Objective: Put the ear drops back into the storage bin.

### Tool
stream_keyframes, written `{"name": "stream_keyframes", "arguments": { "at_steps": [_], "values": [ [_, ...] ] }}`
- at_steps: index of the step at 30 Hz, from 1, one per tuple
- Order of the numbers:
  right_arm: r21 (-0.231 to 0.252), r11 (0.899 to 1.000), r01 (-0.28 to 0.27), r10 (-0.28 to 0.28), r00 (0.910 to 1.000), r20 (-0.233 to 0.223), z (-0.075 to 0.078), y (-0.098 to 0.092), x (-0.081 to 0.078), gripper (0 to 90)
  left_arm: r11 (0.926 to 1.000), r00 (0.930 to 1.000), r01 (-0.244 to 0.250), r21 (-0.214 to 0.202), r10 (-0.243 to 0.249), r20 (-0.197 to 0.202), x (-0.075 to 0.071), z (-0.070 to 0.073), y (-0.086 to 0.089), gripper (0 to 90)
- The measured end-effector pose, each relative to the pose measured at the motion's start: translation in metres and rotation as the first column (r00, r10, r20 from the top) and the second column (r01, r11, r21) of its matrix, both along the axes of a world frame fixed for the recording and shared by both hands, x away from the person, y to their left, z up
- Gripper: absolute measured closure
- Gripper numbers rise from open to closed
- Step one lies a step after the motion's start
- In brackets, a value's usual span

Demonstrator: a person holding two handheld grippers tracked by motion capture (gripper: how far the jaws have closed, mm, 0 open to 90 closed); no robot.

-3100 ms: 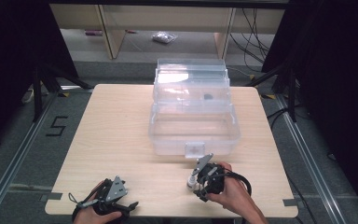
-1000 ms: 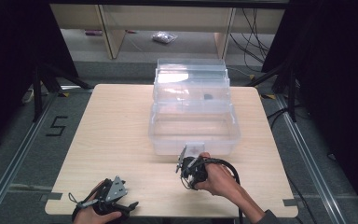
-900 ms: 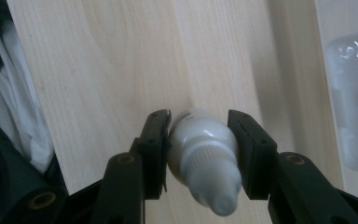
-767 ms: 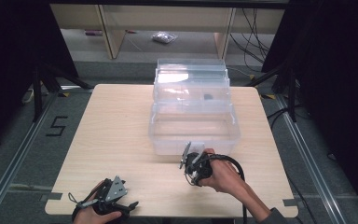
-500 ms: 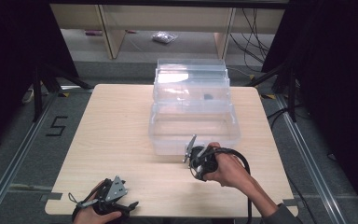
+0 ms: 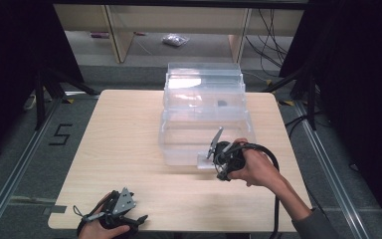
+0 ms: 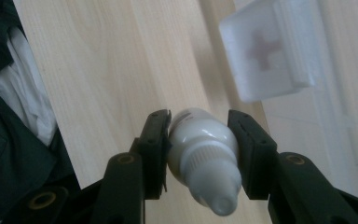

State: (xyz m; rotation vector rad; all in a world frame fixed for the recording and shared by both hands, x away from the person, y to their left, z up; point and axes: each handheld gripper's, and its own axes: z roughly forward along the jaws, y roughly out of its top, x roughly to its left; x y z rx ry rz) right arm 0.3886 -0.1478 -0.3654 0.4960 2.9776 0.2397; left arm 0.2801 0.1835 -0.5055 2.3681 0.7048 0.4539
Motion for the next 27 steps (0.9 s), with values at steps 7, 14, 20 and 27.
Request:
{"name": "stream_keyframes", "arguments": {
  "at_steps": [7, 14, 20, 27],
  "values": [
    [-0.002, 1.0, 0.024, -0.024, 0.9997, -0.004, 0.015, -0.008, 0.009, 60.2, 0.9989, 0.9994, -0.033, -0.034, 0.033, -0.003, -0.001, -0.002, -0.002, 15.6],
    [0.026, 0.998, 0.062, -0.062, 0.998, -0.016, 0.025, -0.018, 0.02, 60.2, 0.9986, 0.9994, -0.035, -0.04, 0.035, -0.005, -0.001, -0.003, -0.002, 15.6],
    [0.029, 0.995, 0.095, -0.095, 0.9954, -0.009, 0.034, -0.031, 0.03, 60.2, 0.9987, 0.9994, -0.035, -0.038, 0.035, -0.005, 0.0, -0.002, -0.002, 15.6],
    [0.013, 0.991, 0.135, -0.135, 0.9908, 0.007, 0.039, -0.042, 0.046, 60.2, 0.9987, 0.9995, -0.033, -0.04, 0.032, -0.006, -0.001, -0.003, -0.002, 15.6]
  ]
}}
